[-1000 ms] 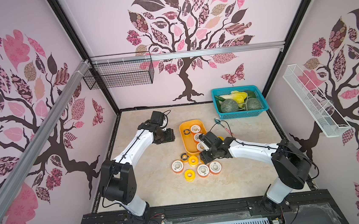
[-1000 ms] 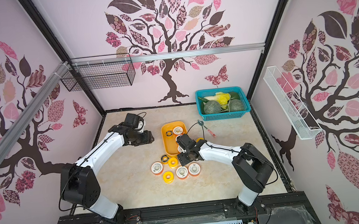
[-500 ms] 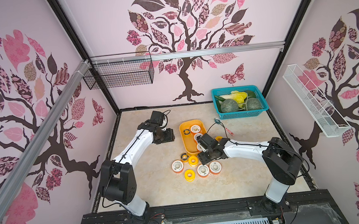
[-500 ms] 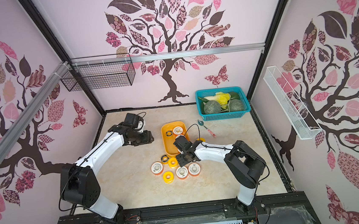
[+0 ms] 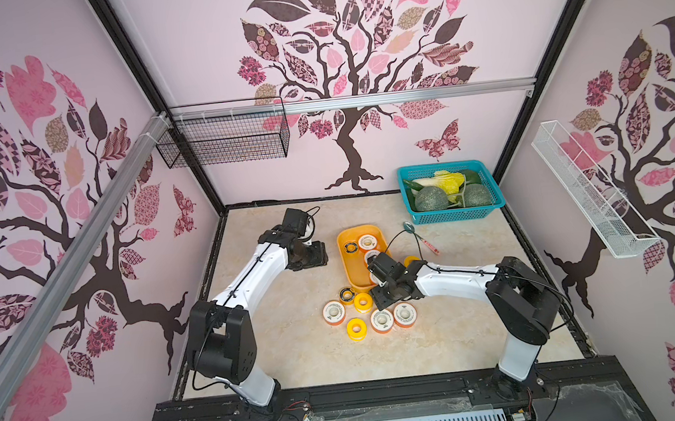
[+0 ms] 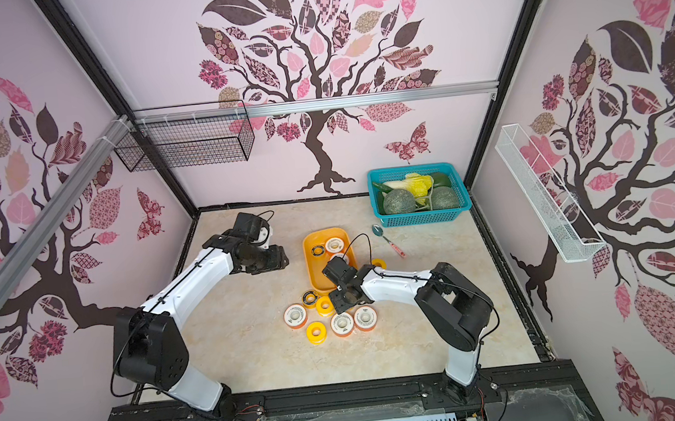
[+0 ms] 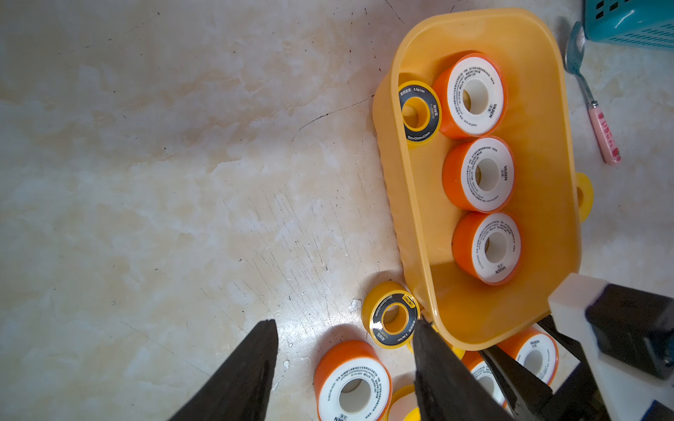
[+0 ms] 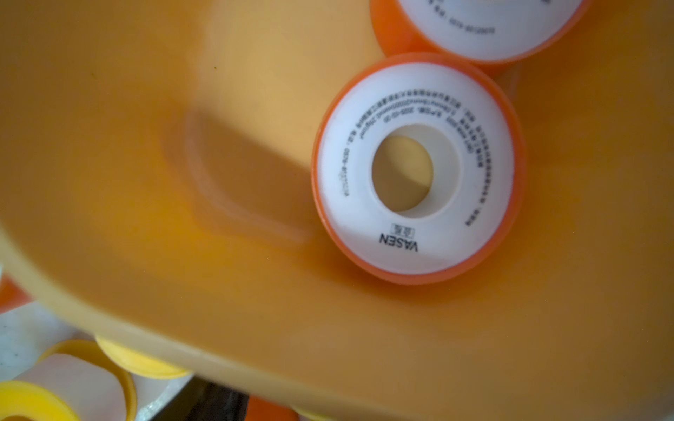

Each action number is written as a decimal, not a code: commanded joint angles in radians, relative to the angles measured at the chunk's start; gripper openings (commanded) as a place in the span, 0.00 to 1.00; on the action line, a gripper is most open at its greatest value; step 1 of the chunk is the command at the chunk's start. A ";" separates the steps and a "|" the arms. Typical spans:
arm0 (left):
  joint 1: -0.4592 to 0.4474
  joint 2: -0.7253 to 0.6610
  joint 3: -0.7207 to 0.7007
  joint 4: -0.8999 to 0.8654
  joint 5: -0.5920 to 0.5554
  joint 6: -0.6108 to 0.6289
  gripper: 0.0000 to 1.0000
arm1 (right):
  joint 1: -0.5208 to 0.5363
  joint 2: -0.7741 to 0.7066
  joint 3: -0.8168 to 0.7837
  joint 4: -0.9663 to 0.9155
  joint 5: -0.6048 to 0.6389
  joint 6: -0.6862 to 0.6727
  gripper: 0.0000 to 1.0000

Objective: Put the sealing tape into the storage box
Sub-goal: Pick up the sealing tape at the center of the board.

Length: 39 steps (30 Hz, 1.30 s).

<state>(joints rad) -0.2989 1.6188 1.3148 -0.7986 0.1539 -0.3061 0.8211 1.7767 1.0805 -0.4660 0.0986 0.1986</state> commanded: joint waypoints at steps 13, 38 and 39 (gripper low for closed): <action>0.007 0.003 0.025 -0.007 -0.005 0.011 0.64 | 0.006 -0.004 0.017 -0.005 0.043 0.027 0.57; -0.008 0.167 0.090 0.090 0.174 -0.129 0.60 | -0.097 -0.291 -0.073 -0.045 -0.020 0.008 0.54; -0.016 0.182 0.108 0.085 0.161 -0.129 0.59 | -0.107 -0.304 -0.070 -0.050 -0.036 0.003 0.54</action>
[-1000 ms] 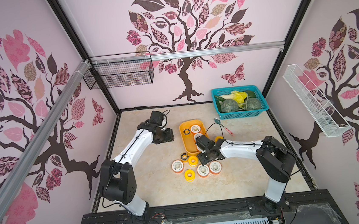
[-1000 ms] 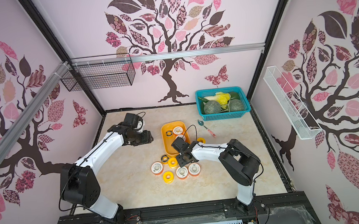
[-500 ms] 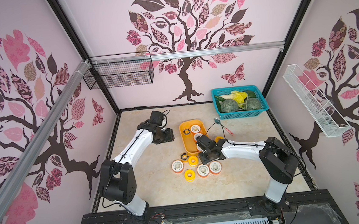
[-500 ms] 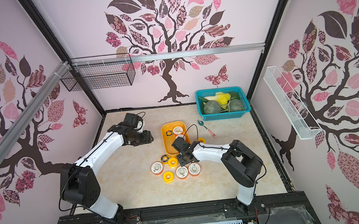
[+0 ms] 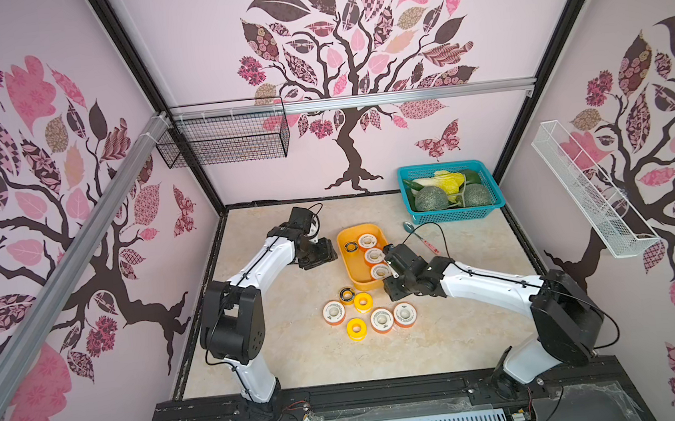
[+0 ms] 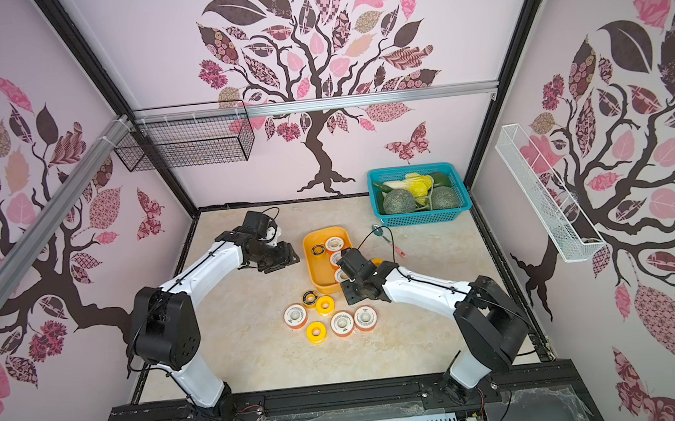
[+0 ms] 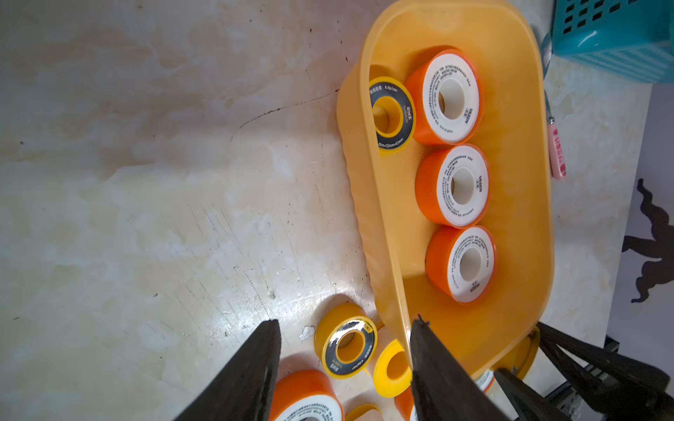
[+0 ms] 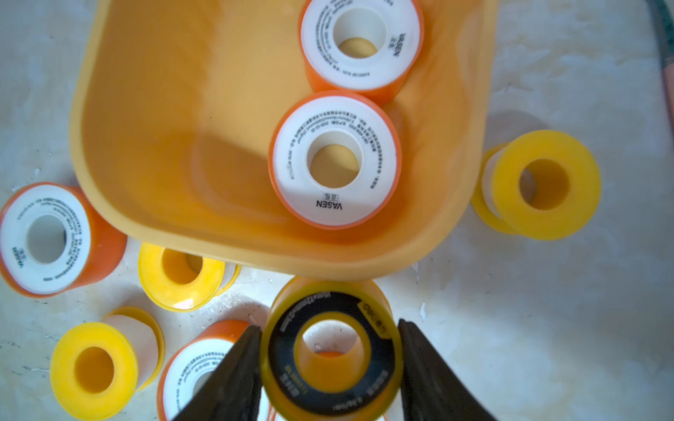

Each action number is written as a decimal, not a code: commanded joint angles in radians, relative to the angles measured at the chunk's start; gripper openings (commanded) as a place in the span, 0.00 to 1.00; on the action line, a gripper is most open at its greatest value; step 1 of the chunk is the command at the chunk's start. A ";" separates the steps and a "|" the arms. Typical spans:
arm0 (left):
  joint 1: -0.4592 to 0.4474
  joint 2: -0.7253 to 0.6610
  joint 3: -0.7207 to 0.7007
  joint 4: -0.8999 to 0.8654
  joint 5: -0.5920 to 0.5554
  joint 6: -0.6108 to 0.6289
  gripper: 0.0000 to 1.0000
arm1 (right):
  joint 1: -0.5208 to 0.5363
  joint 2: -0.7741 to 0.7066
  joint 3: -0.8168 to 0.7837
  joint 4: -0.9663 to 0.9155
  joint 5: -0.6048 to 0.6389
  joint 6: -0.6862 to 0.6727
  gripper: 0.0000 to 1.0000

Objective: Put the sealing tape into the storage box
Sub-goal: Pick up the sealing tape at the center of the board.

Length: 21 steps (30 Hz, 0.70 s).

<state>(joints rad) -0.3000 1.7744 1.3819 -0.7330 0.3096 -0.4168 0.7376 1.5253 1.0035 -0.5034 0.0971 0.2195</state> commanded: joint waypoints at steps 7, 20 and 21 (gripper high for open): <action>-0.064 0.104 0.107 0.008 -0.037 -0.008 0.51 | -0.041 -0.061 0.056 -0.054 -0.094 -0.065 0.55; -0.087 0.210 0.168 0.010 -0.080 -0.013 0.30 | -0.062 0.162 0.357 -0.110 -0.141 -0.114 0.55; -0.086 0.212 0.162 0.017 -0.074 -0.011 0.30 | -0.064 0.195 0.393 -0.116 -0.144 -0.114 0.55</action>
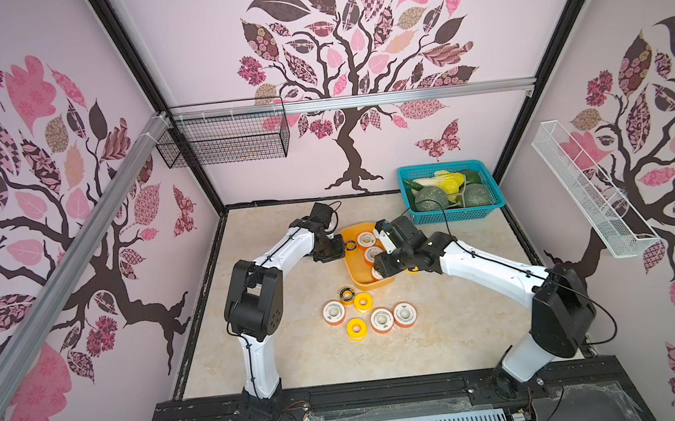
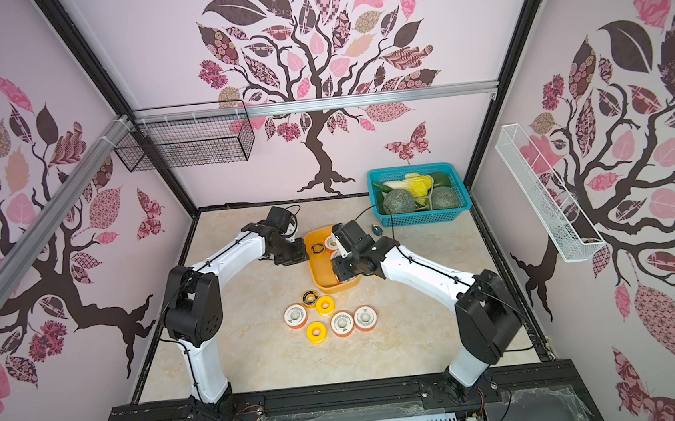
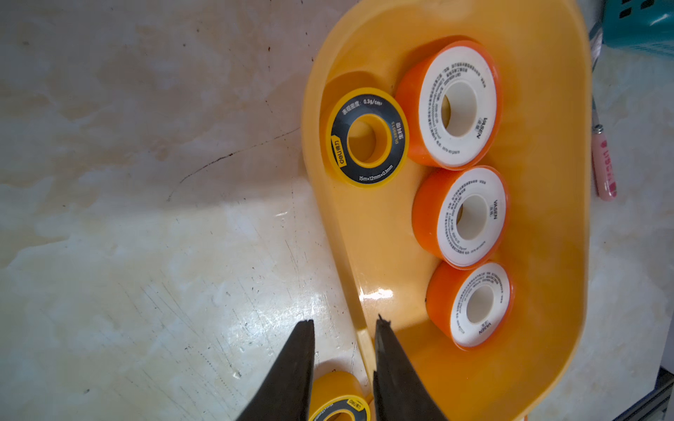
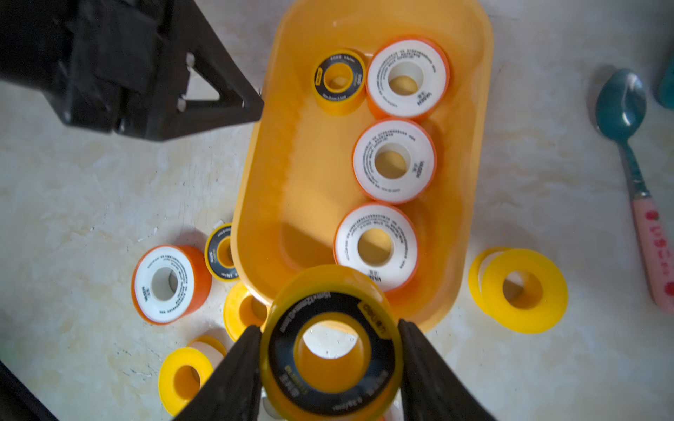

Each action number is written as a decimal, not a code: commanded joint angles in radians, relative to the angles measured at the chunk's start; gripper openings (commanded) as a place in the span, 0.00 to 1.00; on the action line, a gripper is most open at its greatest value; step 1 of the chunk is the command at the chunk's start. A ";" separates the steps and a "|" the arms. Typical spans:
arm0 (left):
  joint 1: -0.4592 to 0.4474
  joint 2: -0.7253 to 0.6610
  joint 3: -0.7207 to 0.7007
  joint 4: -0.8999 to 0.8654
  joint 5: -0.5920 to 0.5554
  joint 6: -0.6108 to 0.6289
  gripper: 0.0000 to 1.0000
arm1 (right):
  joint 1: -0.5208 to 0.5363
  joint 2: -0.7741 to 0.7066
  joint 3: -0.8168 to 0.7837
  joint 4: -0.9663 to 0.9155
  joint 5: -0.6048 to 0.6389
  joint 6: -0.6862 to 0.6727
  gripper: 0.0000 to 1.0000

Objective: Put the sealing tape into the storage box
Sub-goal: Pick up the sealing tape at the center of the board.

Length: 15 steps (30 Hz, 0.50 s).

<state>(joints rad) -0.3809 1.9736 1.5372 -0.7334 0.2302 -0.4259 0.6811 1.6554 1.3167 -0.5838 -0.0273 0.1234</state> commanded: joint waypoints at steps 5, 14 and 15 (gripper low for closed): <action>-0.005 0.024 0.009 0.021 0.005 -0.004 0.27 | -0.009 0.212 0.235 -0.075 -0.015 -0.007 0.55; 0.001 0.038 0.009 0.042 0.030 -0.014 0.20 | -0.010 0.323 0.310 -0.045 -0.075 0.021 0.55; 0.004 0.039 0.007 0.048 0.037 -0.015 0.19 | -0.010 0.332 0.315 -0.041 -0.077 0.025 0.55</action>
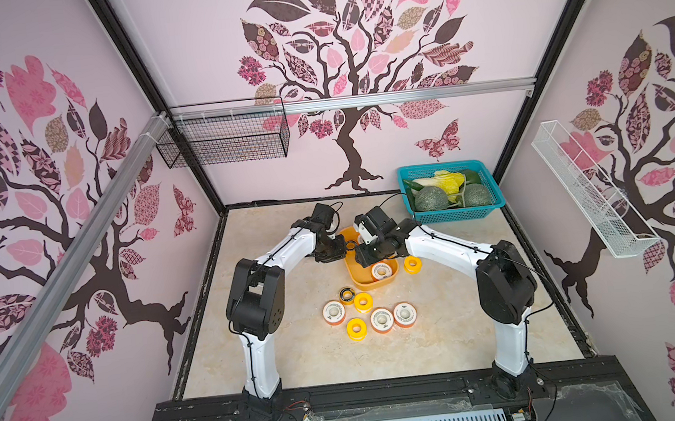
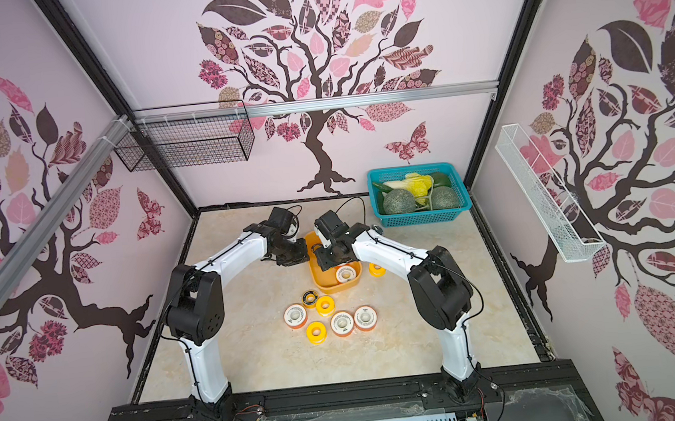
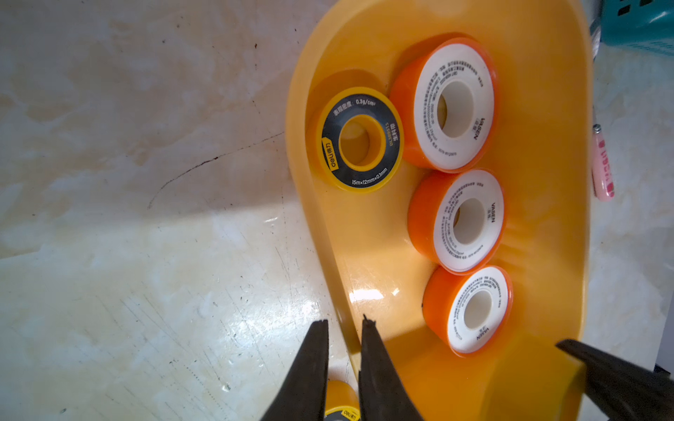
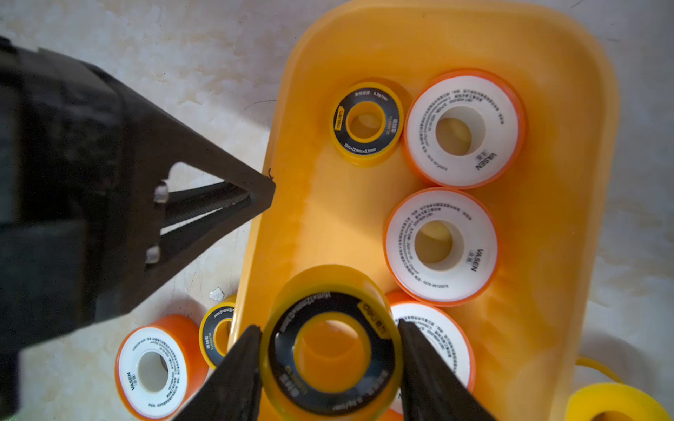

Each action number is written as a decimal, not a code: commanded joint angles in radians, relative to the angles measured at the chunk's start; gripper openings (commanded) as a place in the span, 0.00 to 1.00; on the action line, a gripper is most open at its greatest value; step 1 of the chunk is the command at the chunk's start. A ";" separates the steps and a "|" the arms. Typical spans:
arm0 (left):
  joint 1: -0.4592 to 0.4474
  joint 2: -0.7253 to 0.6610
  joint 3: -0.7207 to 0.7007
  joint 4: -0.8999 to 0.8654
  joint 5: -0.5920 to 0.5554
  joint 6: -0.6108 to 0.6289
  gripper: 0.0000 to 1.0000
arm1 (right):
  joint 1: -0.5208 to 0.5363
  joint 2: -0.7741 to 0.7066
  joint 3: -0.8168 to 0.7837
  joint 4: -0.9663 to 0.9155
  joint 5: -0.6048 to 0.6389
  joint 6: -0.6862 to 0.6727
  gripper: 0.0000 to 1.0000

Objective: Put the sealing tape into the storage box
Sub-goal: Pick up the sealing tape at the center of the board, then place the sealing tape in the storage box.

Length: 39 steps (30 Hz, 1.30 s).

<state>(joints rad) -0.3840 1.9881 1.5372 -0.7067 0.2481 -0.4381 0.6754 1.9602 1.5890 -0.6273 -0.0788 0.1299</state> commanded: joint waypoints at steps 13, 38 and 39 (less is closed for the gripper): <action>0.019 0.021 -0.003 0.050 0.053 -0.014 0.19 | -0.005 0.143 0.134 -0.016 0.023 0.061 0.55; 0.025 0.027 0.010 0.037 0.066 -0.009 0.19 | -0.005 0.276 0.278 -0.078 0.022 0.073 0.56; 0.025 0.028 0.012 0.036 0.067 -0.010 0.19 | -0.004 0.278 0.280 -0.081 0.022 0.073 0.56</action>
<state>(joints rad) -0.3626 1.9972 1.5368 -0.6746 0.3008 -0.4488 0.6754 2.2040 1.8263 -0.6926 -0.0734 0.1974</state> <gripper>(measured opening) 0.189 0.565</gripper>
